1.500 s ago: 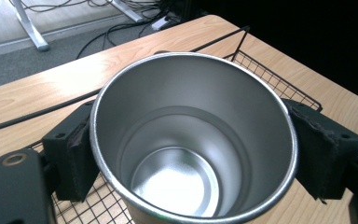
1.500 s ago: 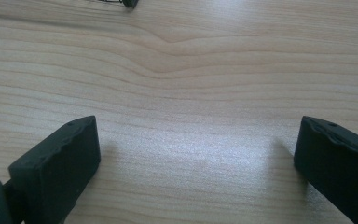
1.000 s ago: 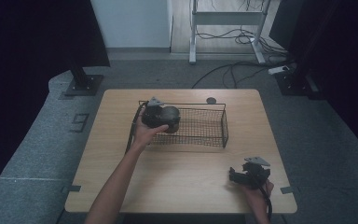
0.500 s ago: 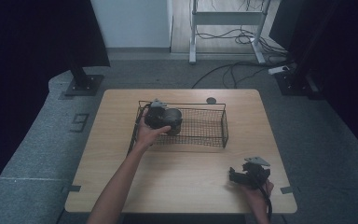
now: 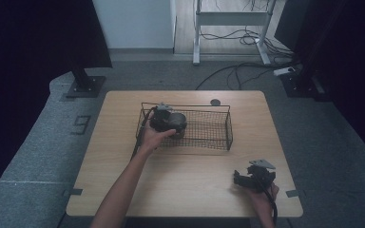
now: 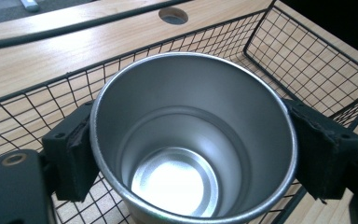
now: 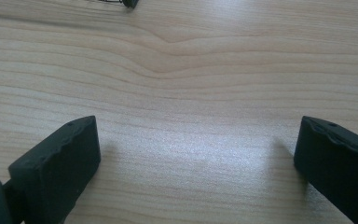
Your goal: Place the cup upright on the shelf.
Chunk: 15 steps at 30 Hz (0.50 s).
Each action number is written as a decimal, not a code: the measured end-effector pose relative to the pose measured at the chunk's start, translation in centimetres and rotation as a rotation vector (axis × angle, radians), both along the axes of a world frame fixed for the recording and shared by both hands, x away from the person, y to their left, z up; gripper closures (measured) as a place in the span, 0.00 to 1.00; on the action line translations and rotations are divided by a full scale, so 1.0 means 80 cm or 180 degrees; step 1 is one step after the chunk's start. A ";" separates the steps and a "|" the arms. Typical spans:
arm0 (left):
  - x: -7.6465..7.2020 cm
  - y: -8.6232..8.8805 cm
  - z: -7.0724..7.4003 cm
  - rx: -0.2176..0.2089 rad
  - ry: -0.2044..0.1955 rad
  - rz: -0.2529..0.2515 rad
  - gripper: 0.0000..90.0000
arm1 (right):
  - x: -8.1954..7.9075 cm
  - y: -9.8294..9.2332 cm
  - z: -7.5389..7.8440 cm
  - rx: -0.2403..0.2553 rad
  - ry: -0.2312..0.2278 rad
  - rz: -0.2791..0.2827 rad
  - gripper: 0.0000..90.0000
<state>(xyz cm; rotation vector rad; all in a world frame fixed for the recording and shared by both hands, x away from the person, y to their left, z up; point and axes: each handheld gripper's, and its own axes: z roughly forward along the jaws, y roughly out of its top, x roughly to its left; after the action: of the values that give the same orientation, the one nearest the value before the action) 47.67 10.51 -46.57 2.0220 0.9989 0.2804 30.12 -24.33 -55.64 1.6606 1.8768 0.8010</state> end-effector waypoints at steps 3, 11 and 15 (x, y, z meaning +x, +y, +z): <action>0.001 -0.001 -0.006 0.0012 0.0032 0.0014 0.16 | 0.000 0.000 0.000 0.0001 0.0001 -0.0001 0.00; 0.001 -0.003 -0.018 0.0049 0.0084 0.0081 0.16 | 0.000 0.000 0.000 0.0002 0.0001 -0.0002 0.00; 0.001 -0.004 -0.022 0.0071 0.0100 0.0105 0.16 | 0.000 0.000 0.000 0.0001 0.0000 -0.0001 0.00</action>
<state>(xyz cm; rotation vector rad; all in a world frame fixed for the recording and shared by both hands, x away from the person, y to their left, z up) 47.75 10.23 -48.32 2.0372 1.0536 0.2794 30.11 -24.33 -55.64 1.6610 1.8765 0.8012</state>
